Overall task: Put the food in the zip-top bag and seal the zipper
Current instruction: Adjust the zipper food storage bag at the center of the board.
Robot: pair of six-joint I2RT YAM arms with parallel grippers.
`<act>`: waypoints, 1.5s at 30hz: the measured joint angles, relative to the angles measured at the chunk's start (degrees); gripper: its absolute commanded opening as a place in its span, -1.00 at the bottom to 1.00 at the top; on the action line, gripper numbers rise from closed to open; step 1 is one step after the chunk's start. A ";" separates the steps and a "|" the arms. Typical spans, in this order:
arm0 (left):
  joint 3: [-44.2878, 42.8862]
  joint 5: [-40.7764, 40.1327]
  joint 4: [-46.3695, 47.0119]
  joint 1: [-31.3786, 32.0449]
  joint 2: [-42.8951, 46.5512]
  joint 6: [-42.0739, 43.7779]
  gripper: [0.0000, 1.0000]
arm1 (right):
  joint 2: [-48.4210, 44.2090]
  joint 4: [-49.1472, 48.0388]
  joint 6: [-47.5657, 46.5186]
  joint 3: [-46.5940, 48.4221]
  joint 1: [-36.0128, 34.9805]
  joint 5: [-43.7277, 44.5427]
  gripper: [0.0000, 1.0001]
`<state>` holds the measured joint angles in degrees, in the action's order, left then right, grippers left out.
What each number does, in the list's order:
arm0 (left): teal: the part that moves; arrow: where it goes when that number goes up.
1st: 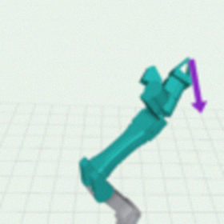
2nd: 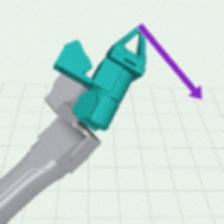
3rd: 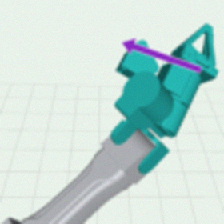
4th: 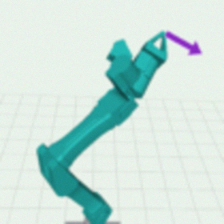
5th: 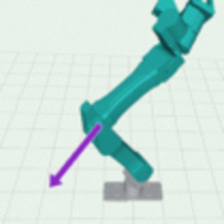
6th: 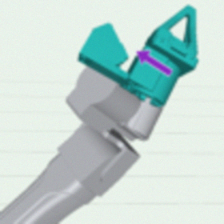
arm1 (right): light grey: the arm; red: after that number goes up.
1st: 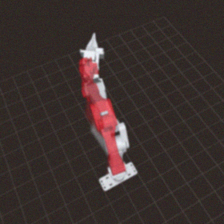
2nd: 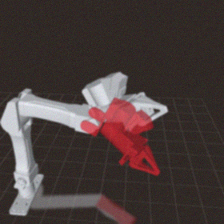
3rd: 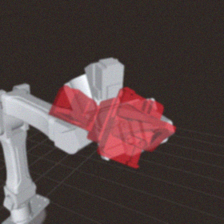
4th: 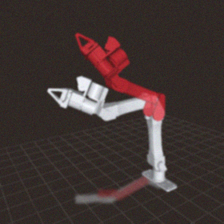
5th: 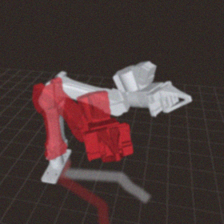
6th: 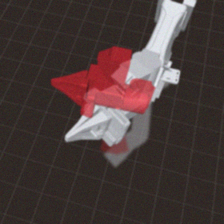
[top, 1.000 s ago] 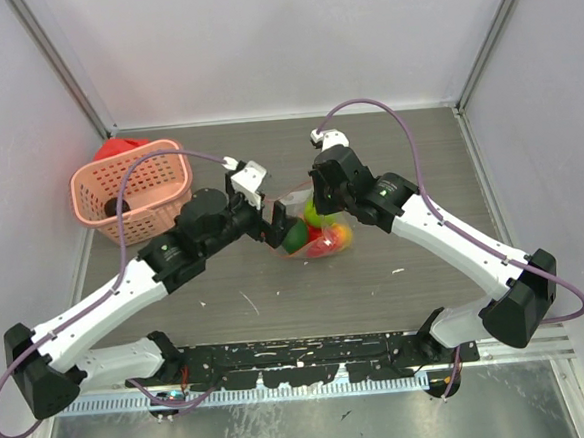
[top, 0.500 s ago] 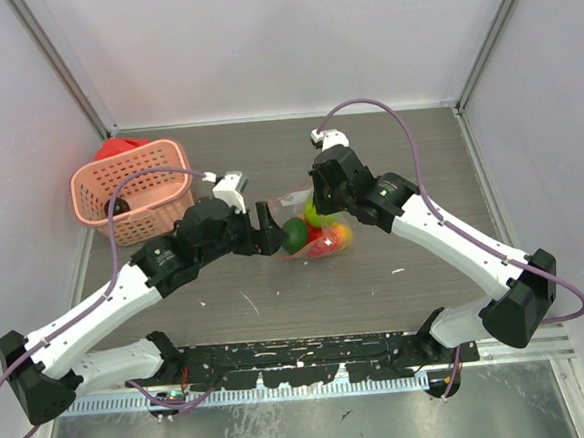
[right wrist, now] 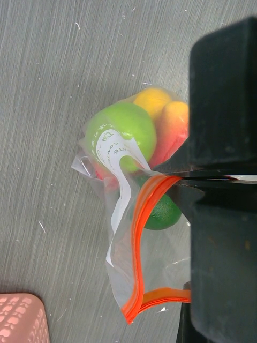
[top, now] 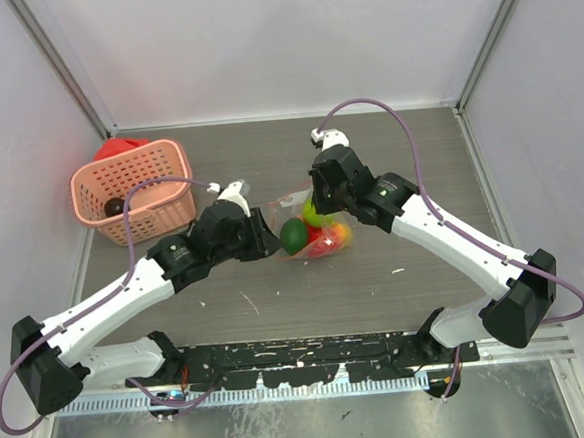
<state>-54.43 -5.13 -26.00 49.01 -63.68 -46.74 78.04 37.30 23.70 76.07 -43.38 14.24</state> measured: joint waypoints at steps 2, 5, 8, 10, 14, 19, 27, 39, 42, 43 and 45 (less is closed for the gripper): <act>0.00 0.42 0.00 0.00 -0.72 -0.79 -0.68 | 0.00 0.00 0.04 0.00 0.00 -0.02 -0.99; 0.00 1.09 -0.07 0.00 -1.70 -1.77 -0.92 | 0.00 -0.02 0.04 -0.02 0.00 0.00 -0.99; -0.68 1.95 -1.33 0.00 -1.86 -1.97 -1.00 | 0.00 -0.07 0.04 -0.13 0.00 0.07 -0.99; -2.49 2.36 -2.64 0.00 -1.90 -1.95 -1.00 | 0.00 -0.04 0.02 -0.13 0.00 0.42 -0.99; -8.26 3.61 -4.22 -0.02 -1.95 -1.90 -1.00 | 0.00 0.09 0.00 -0.13 0.00 1.77 -0.99; -14.97 6.36 -6.47 -1.22 -2.69 -1.11 -1.00 | 0.00 1.38 -0.63 -0.13 0.00 3.80 -0.99; -18.86 7.89 -12.07 -5.97 -6.32 1.46 -1.00 | 0.02 4.74 -2.10 0.04 0.28 6.88 -0.99; -18.21 8.26 -15.58 -6.40 -9.62 4.46 -1.00 | 4.17 9.16 -4.00 5.40 0.44 6.69 -0.99; -18.69 7.04 -16.11 -6.40 -9.62 5.70 -0.98 | 4.26 9.94 -4.46 7.48 0.44 6.69 -0.99; -18.71 6.78 -16.09 -6.38 -9.62 5.90 -0.96 | 4.26 10.08 -4.55 8.00 0.44 6.69 -0.99; -18.71 6.40 -16.11 -6.40 -9.62 6.12 -0.89 | 4.26 10.23 -4.63 8.74 0.44 6.69 -0.99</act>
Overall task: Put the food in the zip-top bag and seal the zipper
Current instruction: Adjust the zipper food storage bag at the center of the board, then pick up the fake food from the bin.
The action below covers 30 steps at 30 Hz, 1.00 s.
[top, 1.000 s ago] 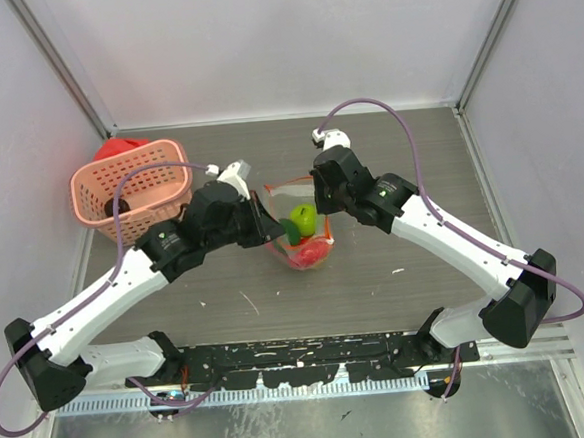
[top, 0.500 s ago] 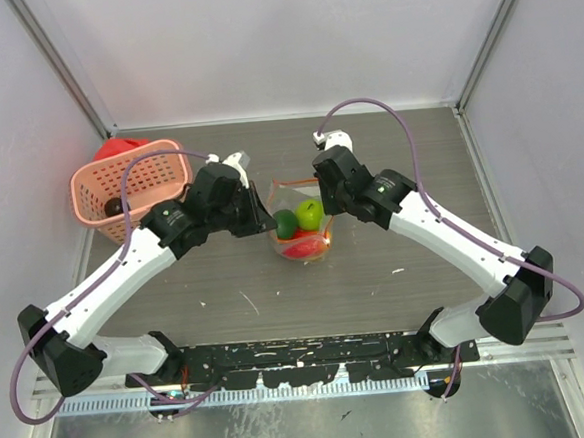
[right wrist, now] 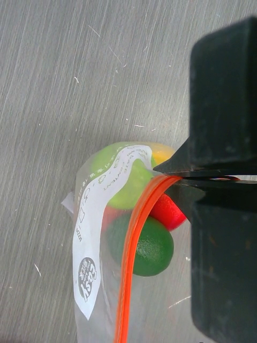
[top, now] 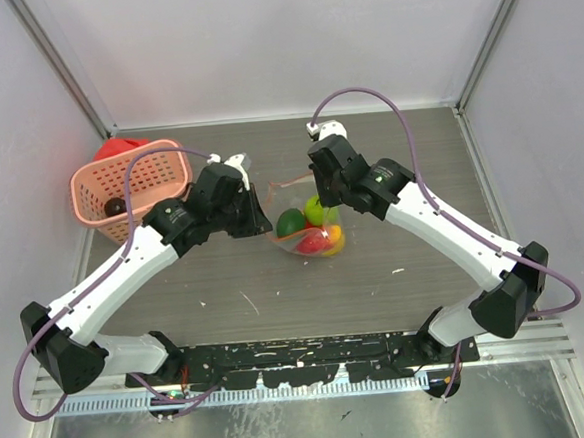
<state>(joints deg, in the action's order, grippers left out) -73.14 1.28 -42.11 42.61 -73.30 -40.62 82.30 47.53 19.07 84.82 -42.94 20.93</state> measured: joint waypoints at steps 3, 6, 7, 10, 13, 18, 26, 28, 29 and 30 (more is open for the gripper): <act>0.00 -0.26 0.00 0.00 0.00 0.37 -0.75 | 0.02 0.44 -0.11 0.17 0.04 0.00 -0.99; 0.00 -0.46 0.02 0.00 0.00 0.87 -0.47 | 0.28 0.96 -0.13 0.17 0.04 0.00 -0.99; 0.00 -0.50 0.07 -0.02 0.02 1.09 -0.39 | 0.37 1.03 -0.13 0.17 0.04 0.00 -0.99; 0.00 -0.63 0.09 -0.37 0.09 1.29 -0.15 | 0.46 1.03 -0.11 0.17 0.04 0.02 -0.99; 0.00 -0.96 0.00 -1.20 0.63 1.95 0.14 | 0.46 1.01 -0.11 0.17 0.04 0.02 -0.99; -1.73 -2.64 -2.32 -4.39 2.25 4.28 0.48 | 0.46 0.94 -0.11 0.17 0.04 0.24 -0.99; -10.21 -6.71 -10.58 -15.87 2.62 10.58 0.84 | 0.46 -0.09 -0.31 0.13 0.04 0.20 -0.99; -12.11 -8.02 -12.55 -18.45 2.38 12.15 0.88 | 0.46 -0.76 -0.57 -0.02 0.04 0.13 -0.99; -13.03 -8.74 -13.51 -19.89 2.14 13.11 0.90 | 0.44 -1.22 -0.76 -0.24 0.04 0.04 -0.99; -13.77 -9.31 -14.23 -21.11 1.86 13.73 0.90 | 0.35 -1.60 -0.90 -0.48 0.04 -0.04 -0.99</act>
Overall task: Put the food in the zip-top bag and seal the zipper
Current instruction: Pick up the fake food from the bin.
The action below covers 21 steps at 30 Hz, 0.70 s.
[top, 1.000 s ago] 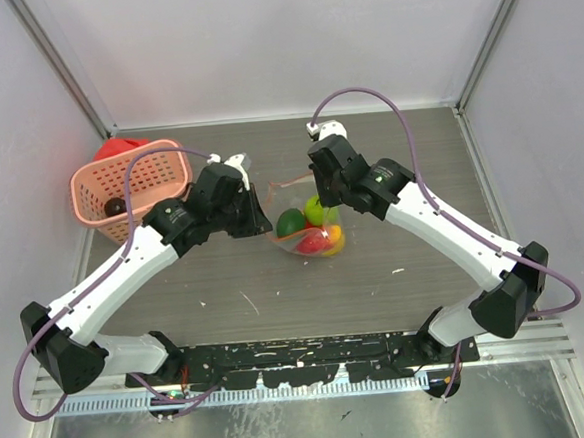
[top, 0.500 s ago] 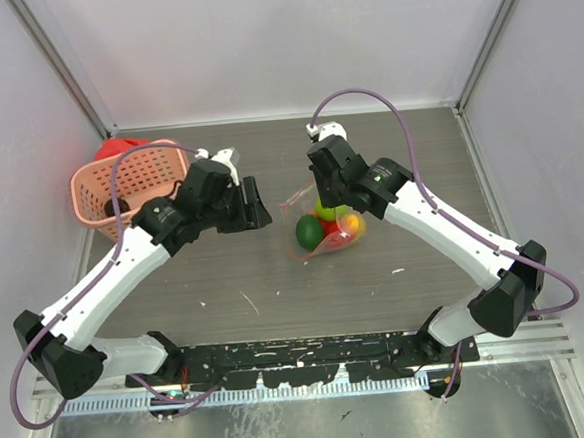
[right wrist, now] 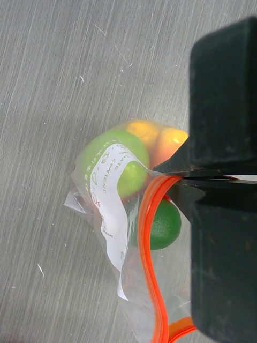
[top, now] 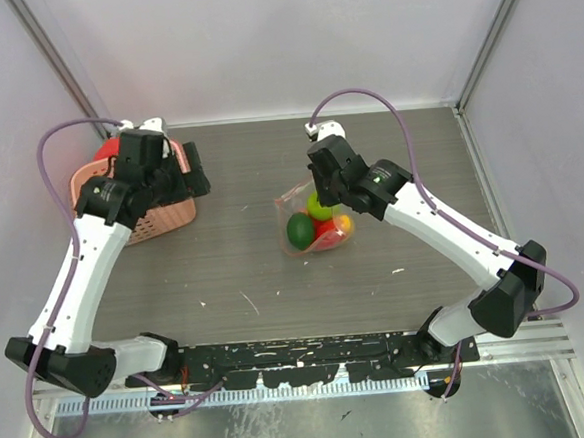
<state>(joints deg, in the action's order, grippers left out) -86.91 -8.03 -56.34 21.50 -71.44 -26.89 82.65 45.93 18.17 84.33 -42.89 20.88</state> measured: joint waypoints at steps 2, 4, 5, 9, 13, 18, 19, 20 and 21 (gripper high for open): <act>-1.51 -0.92 -1.60 -3.30 -1.29 1.68 0.90 | -0.26 -1.03 -0.37 -0.98 0.00 -0.22 -0.99; -2.47 -1.79 -2.19 -6.93 -3.17 3.06 0.90 | -0.55 -1.90 -0.85 -2.03 0.00 -0.46 -0.99; -2.97 -2.08 -2.69 -9.14 -4.59 3.91 0.91 | -0.66 -2.43 -1.22 -2.64 0.00 -0.61 -0.99; -5.53 -2.73 -4.33 -16.74 -11.37 5.90 0.92 | -0.96 -4.37 -2.58 -4.46 0.00 -0.94 -0.99; -10.08 -2.84 -5.99 -22.18 -19.12 7.08 0.96 | -1.57 -6.25 -4.04 -5.97 0.00 -1.18 -0.99; -17.27 -3.19 -7.87 -25.46 -26.64 7.56 0.98 | -1.75 -8.22 -5.11 -6.84 0.00 -2.27 -0.99; -18.25 -3.21 -8.04 -25.83 -27.58 7.85 0.98 | -1.97 -8.72 -5.33 -7.21 0.00 -2.64 -0.99; -19.39 -3.28 -8.24 -26.32 -28.65 8.07 0.98 | -2.14 -8.87 -5.46 -7.48 0.00 -2.86 -0.99; -20.02 -3.28 -8.26 -26.60 -29.44 8.20 0.97 | -2.38 -8.94 -5.66 -7.65 0.00 -3.08 -0.99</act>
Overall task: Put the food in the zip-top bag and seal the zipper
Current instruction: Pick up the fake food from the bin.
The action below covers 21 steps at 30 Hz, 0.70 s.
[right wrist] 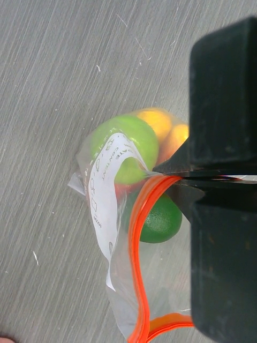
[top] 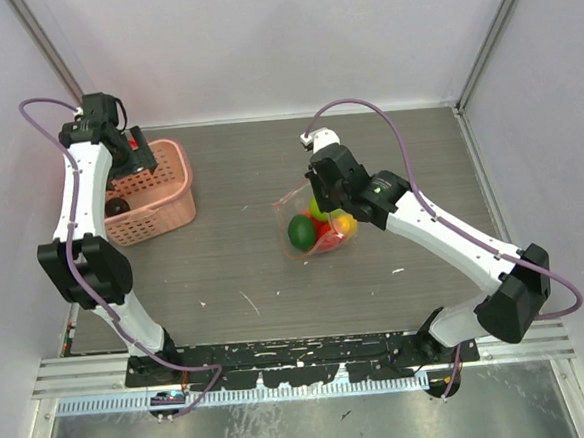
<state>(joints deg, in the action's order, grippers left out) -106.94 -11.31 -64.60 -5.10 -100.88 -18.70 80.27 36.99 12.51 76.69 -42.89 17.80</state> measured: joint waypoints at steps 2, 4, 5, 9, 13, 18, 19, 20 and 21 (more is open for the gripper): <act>-1.03 -0.07 -0.07 -0.70 -1.81 0.39 0.97 | -0.42 -0.26 -0.24 -0.22 0.00 -0.42 -0.99; -1.27 -0.13 -0.11 -1.36 -3.80 0.90 0.94 | -0.87 -0.63 -0.37 -0.63 0.00 -0.79 -0.99; -1.27 -0.20 -0.13 -1.68 -4.70 1.25 0.93 | -1.09 -0.72 -0.39 -0.87 0.00 -0.98 -0.99; -0.90 0.17 -0.11 -3.39 -8.96 1.75 0.87 | -1.55 -1.29 -0.39 -1.75 0.00 -1.29 -0.99; 2.03 0.68 0.59 -4.26 -10.86 1.88 0.85 | -1.64 -1.51 -0.39 -1.84 0.00 -1.27 -0.99; 7.10 1.53 2.60 -4.90 -11.13 1.77 0.83 | -1.66 -1.84 -0.39 -2.08 0.00 -1.25 -0.99; 8.44 1.90 3.32 -5.09 -11.13 1.64 0.84 | -1.66 -1.86 -0.39 -2.10 0.00 -1.22 -0.99; 9.79 2.27 4.00 -5.33 -11.15 1.57 0.84 | -1.66 -1.88 -0.39 -2.12 0.00 -1.22 -0.99; 10.84 2.58 4.57 -5.57 -11.15 1.55 0.84 | -1.66 -1.88 -0.39 -2.14 0.00 -1.22 -0.99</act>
<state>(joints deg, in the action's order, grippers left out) -96.09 -8.73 -60.03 -10.68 -112.03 -17.15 78.61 35.11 12.12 74.54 -42.89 16.58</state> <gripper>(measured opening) 0.919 0.048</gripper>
